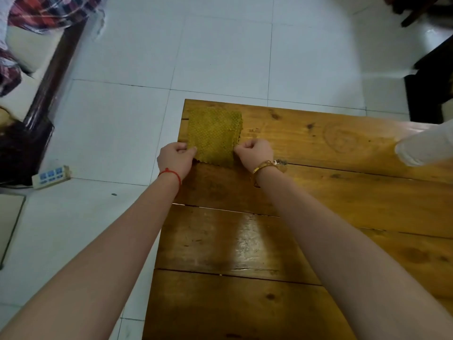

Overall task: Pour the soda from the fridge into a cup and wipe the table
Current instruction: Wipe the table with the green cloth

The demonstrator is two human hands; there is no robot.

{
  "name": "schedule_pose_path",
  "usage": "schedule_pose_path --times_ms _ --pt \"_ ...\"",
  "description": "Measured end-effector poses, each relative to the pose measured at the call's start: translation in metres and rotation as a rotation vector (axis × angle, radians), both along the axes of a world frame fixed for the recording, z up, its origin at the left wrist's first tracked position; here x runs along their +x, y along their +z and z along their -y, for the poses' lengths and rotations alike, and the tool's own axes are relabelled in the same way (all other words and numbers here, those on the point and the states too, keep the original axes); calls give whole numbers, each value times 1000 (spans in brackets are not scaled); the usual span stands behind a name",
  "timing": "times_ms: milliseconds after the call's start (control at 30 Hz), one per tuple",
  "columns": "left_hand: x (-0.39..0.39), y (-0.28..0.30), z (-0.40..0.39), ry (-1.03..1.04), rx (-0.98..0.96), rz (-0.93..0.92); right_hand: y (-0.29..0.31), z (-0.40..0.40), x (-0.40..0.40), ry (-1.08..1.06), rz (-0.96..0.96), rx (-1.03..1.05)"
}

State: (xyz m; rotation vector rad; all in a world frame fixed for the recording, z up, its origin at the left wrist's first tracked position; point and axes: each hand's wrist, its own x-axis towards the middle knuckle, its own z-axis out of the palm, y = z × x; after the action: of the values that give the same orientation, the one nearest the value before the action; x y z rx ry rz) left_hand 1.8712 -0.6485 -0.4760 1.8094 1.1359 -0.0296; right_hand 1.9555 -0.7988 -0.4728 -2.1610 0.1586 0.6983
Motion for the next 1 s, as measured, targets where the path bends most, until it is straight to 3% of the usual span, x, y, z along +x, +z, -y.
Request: schedule_pose_path --times_ms 100,233,300,400,633,767,900,1000 --pt "-10 6 3 41 -184 78 11 5 -14 -115 -77 198" --pt "-33 26 28 154 -506 158 21 19 -44 -598 -476 710" --pt "-50 34 45 143 -582 147 23 30 -65 -772 -595 928" --pt "-73 41 67 104 -601 99 32 48 -94 -902 -634 1043" --pt "-117 49 106 -298 -180 -19 52 92 -131 -854 -683 919" --pt "-141 52 133 -508 93 -8 66 142 -139 -940 -615 879" --pt "-171 42 162 -692 386 47 74 208 -147 -927 -252 501" --pt "-195 30 186 -828 505 2 78 260 -161 -616 173 118"
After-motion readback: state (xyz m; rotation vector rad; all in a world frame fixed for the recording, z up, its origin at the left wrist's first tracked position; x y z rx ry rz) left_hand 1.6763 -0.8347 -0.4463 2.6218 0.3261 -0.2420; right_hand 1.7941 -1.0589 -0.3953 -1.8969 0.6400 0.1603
